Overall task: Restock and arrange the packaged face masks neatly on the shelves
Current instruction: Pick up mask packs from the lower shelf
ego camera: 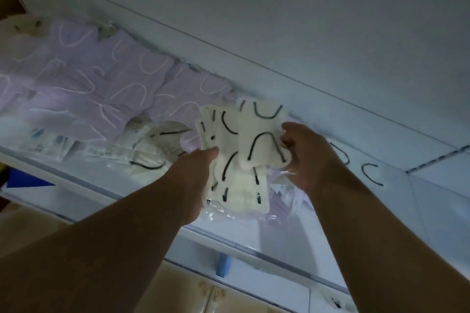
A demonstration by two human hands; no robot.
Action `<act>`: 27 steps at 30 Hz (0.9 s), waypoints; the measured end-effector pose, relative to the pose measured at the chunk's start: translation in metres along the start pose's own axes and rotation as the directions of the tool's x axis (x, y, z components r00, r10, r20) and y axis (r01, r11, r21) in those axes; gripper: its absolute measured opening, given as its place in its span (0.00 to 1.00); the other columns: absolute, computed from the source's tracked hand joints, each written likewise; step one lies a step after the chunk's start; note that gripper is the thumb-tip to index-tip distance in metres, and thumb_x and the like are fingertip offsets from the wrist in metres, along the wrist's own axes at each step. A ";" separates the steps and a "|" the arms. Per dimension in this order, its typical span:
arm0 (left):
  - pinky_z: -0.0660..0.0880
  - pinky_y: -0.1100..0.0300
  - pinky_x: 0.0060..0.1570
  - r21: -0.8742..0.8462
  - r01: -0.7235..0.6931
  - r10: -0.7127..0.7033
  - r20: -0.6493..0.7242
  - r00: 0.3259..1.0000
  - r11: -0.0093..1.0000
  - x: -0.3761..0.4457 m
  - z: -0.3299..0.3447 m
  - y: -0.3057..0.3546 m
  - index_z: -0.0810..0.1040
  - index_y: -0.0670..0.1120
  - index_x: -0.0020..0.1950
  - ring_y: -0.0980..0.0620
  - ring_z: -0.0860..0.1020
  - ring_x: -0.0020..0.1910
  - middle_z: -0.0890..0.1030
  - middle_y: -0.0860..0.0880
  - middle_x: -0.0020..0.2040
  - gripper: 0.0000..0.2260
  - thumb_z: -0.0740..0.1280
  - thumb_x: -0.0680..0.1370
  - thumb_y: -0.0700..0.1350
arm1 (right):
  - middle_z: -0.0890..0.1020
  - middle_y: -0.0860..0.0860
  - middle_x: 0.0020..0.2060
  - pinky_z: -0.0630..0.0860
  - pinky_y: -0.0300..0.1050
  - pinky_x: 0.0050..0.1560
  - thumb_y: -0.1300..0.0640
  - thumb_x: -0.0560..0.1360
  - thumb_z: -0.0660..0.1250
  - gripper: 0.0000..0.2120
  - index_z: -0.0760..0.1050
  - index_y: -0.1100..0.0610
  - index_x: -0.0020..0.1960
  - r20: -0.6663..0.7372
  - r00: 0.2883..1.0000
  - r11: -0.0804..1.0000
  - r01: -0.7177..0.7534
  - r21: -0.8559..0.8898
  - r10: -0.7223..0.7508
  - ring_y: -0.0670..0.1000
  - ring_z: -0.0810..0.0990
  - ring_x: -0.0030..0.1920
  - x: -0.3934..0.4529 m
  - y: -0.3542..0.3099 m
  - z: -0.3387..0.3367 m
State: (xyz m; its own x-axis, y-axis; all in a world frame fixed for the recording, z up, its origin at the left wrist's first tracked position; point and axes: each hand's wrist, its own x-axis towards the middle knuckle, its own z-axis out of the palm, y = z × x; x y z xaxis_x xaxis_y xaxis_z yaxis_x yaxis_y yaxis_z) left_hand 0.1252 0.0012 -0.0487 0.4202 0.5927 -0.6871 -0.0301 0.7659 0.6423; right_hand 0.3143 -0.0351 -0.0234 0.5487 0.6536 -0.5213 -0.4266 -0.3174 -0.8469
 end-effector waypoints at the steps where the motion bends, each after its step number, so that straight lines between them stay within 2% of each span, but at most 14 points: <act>1: 0.72 0.47 0.68 -0.051 0.006 -0.005 0.015 1.000 0.999 0.001 0.000 -0.001 0.79 0.52 0.64 0.45 0.81 0.59 0.85 0.49 0.57 0.13 0.68 0.80 0.52 | 0.71 0.51 0.29 0.70 0.45 0.36 0.61 0.74 0.68 0.08 0.73 0.54 0.38 0.021 0.999 0.997 -0.025 -0.074 0.027 0.50 0.71 0.29 -0.014 0.008 0.001; 3: 0.73 0.46 0.66 -0.021 -0.031 0.032 0.016 0.999 0.999 0.001 0.004 -0.002 0.79 0.51 0.64 0.45 0.81 0.58 0.84 0.48 0.57 0.11 0.67 0.81 0.47 | 0.74 0.50 0.31 0.70 0.42 0.32 0.55 0.74 0.73 0.09 0.74 0.54 0.42 -0.004 0.999 0.944 0.030 -0.328 -0.033 0.49 0.72 0.30 -0.033 0.026 0.001; 6: 0.77 0.40 0.60 0.171 -0.106 0.103 0.030 0.994 0.980 -0.002 0.009 -0.012 0.78 0.51 0.63 0.41 0.82 0.55 0.85 0.44 0.54 0.14 0.68 0.80 0.39 | 0.80 0.48 0.47 0.79 0.44 0.40 0.50 0.69 0.78 0.20 0.72 0.49 0.55 -0.100 0.982 0.816 0.074 -0.574 -0.159 0.49 0.81 0.43 -0.046 0.047 0.002; 7: 0.78 0.39 0.58 0.256 -0.128 0.125 0.027 0.992 0.958 -0.004 0.010 -0.016 0.78 0.52 0.61 0.39 0.82 0.54 0.85 0.44 0.52 0.14 0.68 0.79 0.38 | 0.80 0.47 0.49 0.80 0.45 0.44 0.48 0.69 0.77 0.22 0.70 0.48 0.58 -0.104 0.971 0.796 0.111 -0.595 -0.214 0.49 0.81 0.46 -0.052 0.051 0.002; 9: 0.80 0.46 0.52 0.337 -0.159 0.167 0.007 0.986 0.928 -0.007 0.013 -0.022 0.78 0.52 0.58 0.41 0.82 0.50 0.84 0.44 0.49 0.12 0.69 0.79 0.37 | 0.79 0.46 0.50 0.75 0.41 0.48 0.45 0.73 0.73 0.19 0.71 0.48 0.59 -0.152 0.925 0.736 0.169 -0.656 -0.348 0.47 0.80 0.49 -0.053 0.056 -0.012; 10: 0.79 0.50 0.49 0.351 -0.176 0.187 0.003 0.982 0.920 -0.010 0.015 -0.024 0.78 0.52 0.56 0.42 0.81 0.47 0.83 0.44 0.48 0.12 0.69 0.79 0.36 | 0.79 0.46 0.51 0.71 0.39 0.50 0.46 0.76 0.70 0.16 0.72 0.49 0.60 -0.188 0.883 0.666 0.170 -0.726 -0.431 0.48 0.79 0.51 -0.050 0.057 -0.024; 12: 0.79 0.49 0.49 0.385 -0.200 0.216 0.002 0.976 0.901 -0.013 0.018 -0.029 0.78 0.52 0.54 0.43 0.81 0.47 0.83 0.45 0.49 0.11 0.69 0.78 0.36 | 0.76 0.51 0.61 0.69 0.43 0.58 0.47 0.78 0.66 0.16 0.73 0.51 0.64 -0.231 0.812 0.512 0.096 -0.853 -0.536 0.54 0.75 0.62 -0.037 0.062 -0.057; 15: 0.79 0.50 0.47 0.379 -0.190 0.206 -0.002 0.978 0.905 -0.016 0.028 -0.039 0.78 0.53 0.54 0.43 0.82 0.50 0.83 0.46 0.51 0.12 0.70 0.77 0.36 | 0.63 0.55 0.76 0.65 0.55 0.71 0.42 0.78 0.63 0.30 0.60 0.51 0.76 -0.227 0.910 0.299 -0.122 -0.946 -0.348 0.59 0.63 0.74 -0.023 0.075 -0.103; 16: 0.78 0.51 0.46 0.378 -0.192 0.211 -0.009 0.977 0.906 -0.014 0.032 -0.043 0.78 0.52 0.56 0.44 0.81 0.49 0.83 0.46 0.51 0.12 0.70 0.77 0.36 | 0.63 0.55 0.76 0.65 0.57 0.71 0.41 0.78 0.63 0.32 0.57 0.51 0.77 -0.221 0.931 0.261 -0.145 -0.954 -0.291 0.59 0.63 0.74 -0.021 0.078 -0.114; 18: 0.77 0.53 0.43 0.397 -0.202 0.227 -0.016 0.974 0.895 -0.013 0.039 -0.051 0.78 0.52 0.57 0.45 0.81 0.47 0.83 0.47 0.50 0.13 0.70 0.77 0.37 | 0.68 0.55 0.71 0.68 0.56 0.67 0.44 0.78 0.64 0.31 0.59 0.52 0.76 -0.191 0.935 0.218 -0.128 -0.968 -0.300 0.59 0.67 0.70 -0.018 0.080 -0.130; 22: 0.78 0.47 0.45 0.451 -0.222 0.270 -0.045 0.962 0.865 -0.014 0.055 -0.061 0.75 0.53 0.50 0.45 0.79 0.44 0.81 0.46 0.47 0.10 0.70 0.77 0.39 | 0.74 0.57 0.63 0.70 0.51 0.63 0.58 0.77 0.62 0.23 0.67 0.56 0.71 -0.153 0.916 0.247 -0.062 -0.967 -0.371 0.60 0.70 0.64 -0.015 0.073 -0.143; 24: 0.75 0.53 0.40 0.468 -0.244 0.305 -0.058 0.951 0.849 -0.015 0.062 -0.065 0.74 0.53 0.54 0.46 0.77 0.42 0.79 0.47 0.46 0.11 0.71 0.77 0.40 | 0.78 0.56 0.57 0.73 0.45 0.52 0.61 0.76 0.61 0.18 0.73 0.56 0.65 -0.177 0.914 0.373 -0.031 -0.927 -0.364 0.57 0.76 0.57 -0.015 0.064 -0.151; 26: 0.74 0.53 0.41 0.453 -0.237 0.306 -0.084 0.948 0.859 -0.016 0.071 -0.068 0.73 0.53 0.58 0.45 0.77 0.44 0.79 0.47 0.47 0.13 0.71 0.77 0.42 | 0.79 0.53 0.45 0.70 0.41 0.36 0.62 0.75 0.61 0.09 0.74 0.56 0.53 -0.253 0.902 0.556 -0.018 -0.831 -0.350 0.53 0.77 0.42 -0.018 0.051 -0.157; 27: 0.76 0.51 0.43 0.436 -0.235 0.307 -0.100 0.947 0.869 -0.017 0.076 -0.069 0.73 0.54 0.59 0.44 0.78 0.46 0.79 0.47 0.48 0.14 0.71 0.77 0.42 | 0.78 0.52 0.41 0.69 0.41 0.32 0.63 0.74 0.60 0.06 0.73 0.56 0.48 -0.288 0.898 0.630 -0.015 -0.777 -0.333 0.53 0.76 0.38 -0.020 0.044 -0.159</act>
State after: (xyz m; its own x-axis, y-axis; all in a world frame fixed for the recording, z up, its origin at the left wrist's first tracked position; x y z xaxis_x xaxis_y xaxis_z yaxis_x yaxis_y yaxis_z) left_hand 0.1892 -0.0813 -0.0554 0.2978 0.8208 -0.4875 0.2705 0.4172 0.8676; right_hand 0.3990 -0.1719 -0.0674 0.8415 0.4950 -0.2162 0.2814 -0.7434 -0.6068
